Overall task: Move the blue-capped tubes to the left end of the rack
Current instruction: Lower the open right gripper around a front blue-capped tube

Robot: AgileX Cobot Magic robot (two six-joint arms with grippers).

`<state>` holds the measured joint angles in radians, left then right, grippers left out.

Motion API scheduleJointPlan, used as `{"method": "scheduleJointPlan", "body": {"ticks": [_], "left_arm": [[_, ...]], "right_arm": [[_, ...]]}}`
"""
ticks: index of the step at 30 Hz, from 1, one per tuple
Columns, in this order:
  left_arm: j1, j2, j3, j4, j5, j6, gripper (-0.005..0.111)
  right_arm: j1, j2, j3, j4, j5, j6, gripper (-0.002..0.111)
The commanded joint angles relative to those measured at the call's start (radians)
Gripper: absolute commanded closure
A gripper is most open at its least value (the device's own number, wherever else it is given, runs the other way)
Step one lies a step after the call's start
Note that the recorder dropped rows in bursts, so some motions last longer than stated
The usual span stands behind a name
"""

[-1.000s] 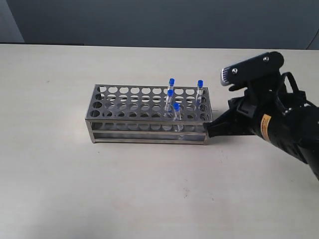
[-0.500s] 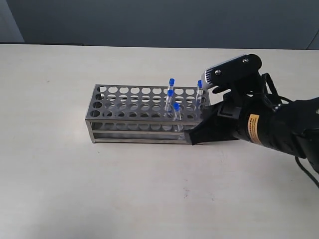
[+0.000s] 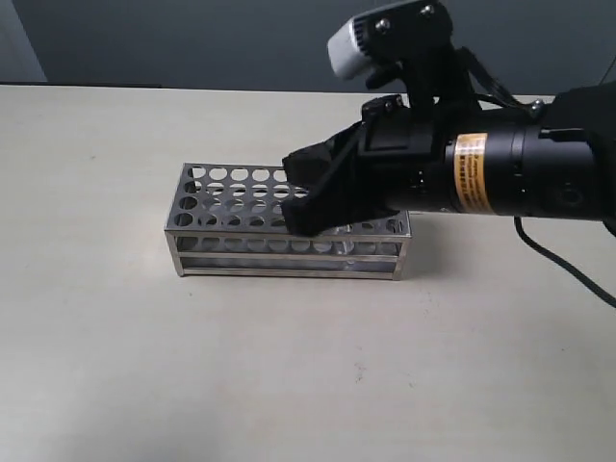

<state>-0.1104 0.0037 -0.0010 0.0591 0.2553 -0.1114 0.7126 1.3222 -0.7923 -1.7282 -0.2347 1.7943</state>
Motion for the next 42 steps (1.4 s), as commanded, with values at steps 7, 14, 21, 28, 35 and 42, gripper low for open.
{"method": "scheduleJointPlan", "body": {"ticks": [7,14,21,28,35,42], "left_arm": [[0.001,-0.004,0.001,0.006,-0.009,-0.002,0.106],[0.001,-0.004,0.001,0.006,-0.009,-0.002,0.106],[0.001,-0.004,0.001,0.006,-0.009,-0.002,0.106],[0.001,-0.004,0.001,0.006,-0.009,-0.002,0.106],[0.001,-0.004,0.001,0.006,-0.009,-0.002,0.106],[0.001,-0.004,0.001,0.006,-0.009,-0.002,0.106]], "right_arm": [[-0.006,-0.006,-0.001,-0.016,0.009,-0.092,0.109],[-0.006,-0.006,0.001,-0.013,0.195,0.321,0.109],[-0.006,-0.006,-0.001,0.171,0.201,0.321,0.109],[-0.006,-0.004,-0.001,0.219,0.183,0.321,0.109],[-0.006,-0.006,0.001,0.781,0.201,-0.517,0.109],[-0.006,0.0,0.026,1.462,0.15,-1.727,0.109]]}}
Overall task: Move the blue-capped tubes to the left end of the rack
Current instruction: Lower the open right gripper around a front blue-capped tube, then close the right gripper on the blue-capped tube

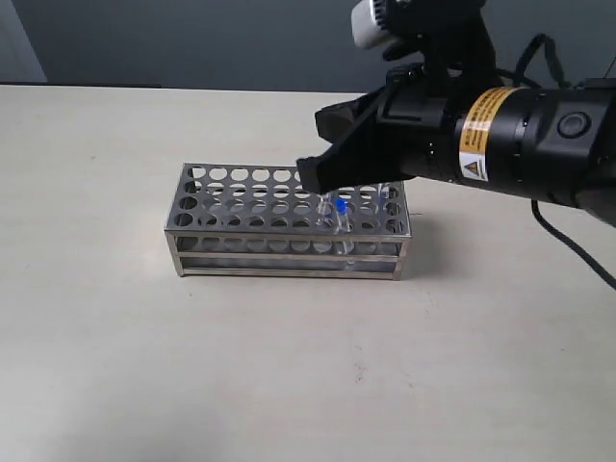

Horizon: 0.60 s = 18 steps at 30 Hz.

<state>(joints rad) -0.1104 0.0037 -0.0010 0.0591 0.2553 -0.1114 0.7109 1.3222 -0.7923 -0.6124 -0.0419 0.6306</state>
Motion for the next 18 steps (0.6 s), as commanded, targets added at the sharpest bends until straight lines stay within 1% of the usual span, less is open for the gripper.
{"method": "scheduleJointPlan", "body": {"ticks": [1,2,3,4,5,7,8,10,11,13,15,18], "left_arm": [[0.001,-0.004,0.001,0.006,-0.009,-0.002,0.106],[0.001,-0.004,0.001,0.006,-0.009,-0.002,0.106],[0.001,-0.004,0.001,0.006,-0.009,-0.002,0.106],[0.001,-0.004,0.001,0.006,-0.009,-0.002,0.106],[0.001,-0.004,0.001,0.006,-0.009,-0.002,0.106],[0.001,-0.004,0.001,0.006,-0.009,-0.002,0.106],[0.001,-0.004,0.001,0.006,-0.009,-0.002,0.106],[0.001,-0.004,0.001,0.006,-0.009,-0.002,0.106],[0.001,-0.004,0.001,0.006,-0.009,-0.002,0.106],[0.001,-0.004,0.001,0.006,-0.009,-0.002,0.106],[0.001,-0.004,0.001,0.006,-0.009,-0.002,0.106],[0.001,-0.004,0.001,0.006,-0.009,-0.002,0.106]], "right_arm": [[-0.005,0.007,0.059,0.453,-0.102,-0.688,0.109],[-0.005,0.021,0.107,0.511,-0.209,-0.751,0.109],[-0.005,0.051,0.186,0.514,-0.388,-0.772,0.107],[-0.005,0.071,0.219,0.525,-0.469,-0.772,0.102],[-0.005,0.105,0.255,0.562,-0.554,-0.772,0.091],[-0.007,0.133,0.28,0.59,-0.6,-0.774,0.072],[-0.018,0.15,0.293,0.597,-0.63,-0.774,0.061],[-0.048,0.187,0.314,0.597,-0.672,-0.774,0.043],[-0.063,0.207,0.328,0.595,-0.698,-0.774,0.041],[-0.087,0.238,0.359,0.581,-0.748,-0.774,0.045],[-0.099,0.263,0.378,0.575,-0.764,-0.774,0.053],[-0.112,0.302,0.388,0.558,-0.78,-0.776,0.069]]}}
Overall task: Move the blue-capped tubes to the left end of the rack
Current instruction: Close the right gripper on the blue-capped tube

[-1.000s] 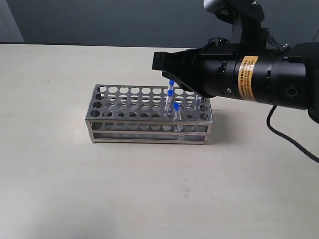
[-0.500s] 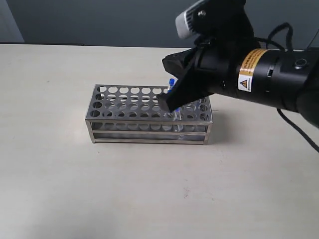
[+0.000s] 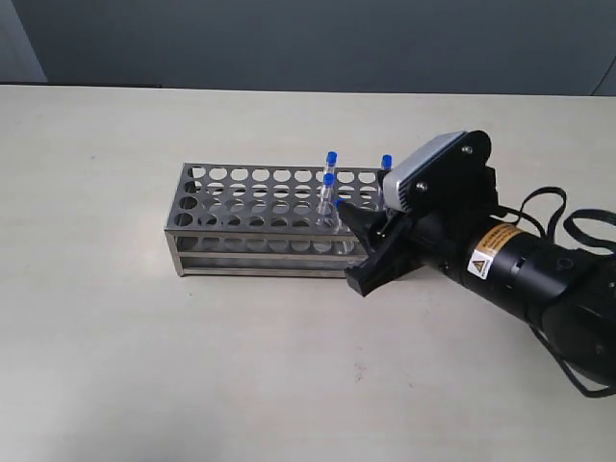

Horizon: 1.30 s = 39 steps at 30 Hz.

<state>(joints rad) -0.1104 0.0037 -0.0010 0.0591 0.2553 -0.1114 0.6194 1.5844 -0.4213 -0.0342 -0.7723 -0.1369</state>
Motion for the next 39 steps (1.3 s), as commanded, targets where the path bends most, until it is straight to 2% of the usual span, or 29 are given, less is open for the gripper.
{"method": "scheduleJointPlan", "body": {"ticks": [1,5,11,32,35,39], "left_arm": [[0.001,-0.004,0.001,0.006,-0.009,-0.002,0.106],[0.001,-0.004,0.001,0.006,-0.009,-0.002,0.106],[0.001,-0.004,0.001,0.006,-0.009,-0.002,0.106],[0.001,-0.004,0.001,0.006,-0.009,-0.002,0.106],[0.001,-0.004,0.001,0.006,-0.009,-0.002,0.106],[0.001,-0.004,0.001,0.006,-0.009,-0.002,0.106]], "right_arm": [[-0.025,0.057,0.017,-0.034,-0.052,-0.008,0.073],[-0.026,0.128,0.017,-0.049,-0.132,-0.011,0.074],[-0.026,0.187,0.017,-0.059,-0.213,-0.011,0.055],[-0.026,0.378,-0.173,-0.019,-0.187,-0.019,0.056],[-0.026,0.392,-0.183,-0.019,-0.187,-0.019,0.069],[-0.026,0.392,-0.183,-0.019,-0.187,-0.019,0.104]]}}
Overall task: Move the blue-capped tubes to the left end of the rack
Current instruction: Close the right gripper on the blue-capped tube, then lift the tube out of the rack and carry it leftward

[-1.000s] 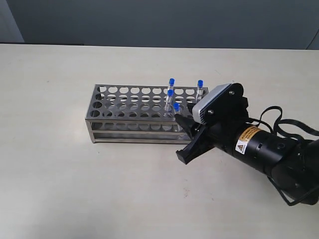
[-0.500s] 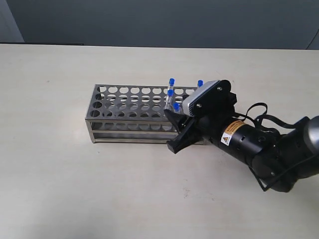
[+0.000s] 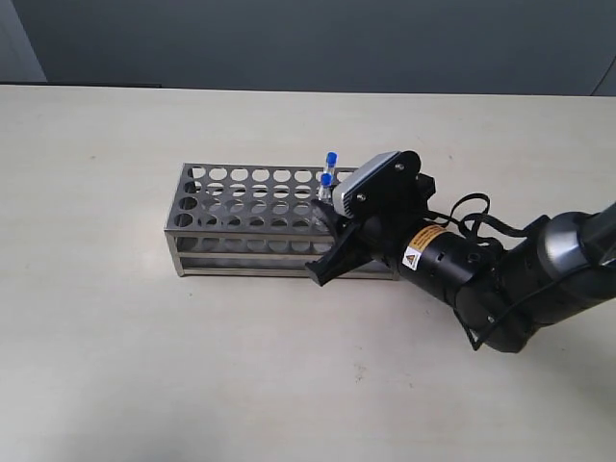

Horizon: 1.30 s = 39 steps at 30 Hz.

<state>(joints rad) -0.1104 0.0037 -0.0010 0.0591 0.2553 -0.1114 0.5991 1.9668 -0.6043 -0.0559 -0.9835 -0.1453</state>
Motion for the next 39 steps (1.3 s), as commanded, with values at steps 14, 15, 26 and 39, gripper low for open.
{"method": "scheduleJointPlan", "body": {"ticks": [14,15,26,39], "left_arm": [[0.001,-0.004,0.001,0.006,-0.009,-0.002,0.106],[0.001,-0.004,0.001,0.006,-0.009,-0.002,0.106],[0.001,-0.004,0.001,0.006,-0.009,-0.002,0.106],[0.001,-0.004,0.001,0.007,-0.009,-0.002,0.106]], "right_arm": [[-0.006,-0.101,0.001,-0.011,0.074,-0.011,0.106],[-0.006,-0.115,0.001,-0.009,0.091,-0.011,0.106],[-0.006,-0.24,0.001,-0.009,0.18,-0.011,0.106],[0.02,-0.348,0.001,-0.022,0.195,0.033,0.106]]}}
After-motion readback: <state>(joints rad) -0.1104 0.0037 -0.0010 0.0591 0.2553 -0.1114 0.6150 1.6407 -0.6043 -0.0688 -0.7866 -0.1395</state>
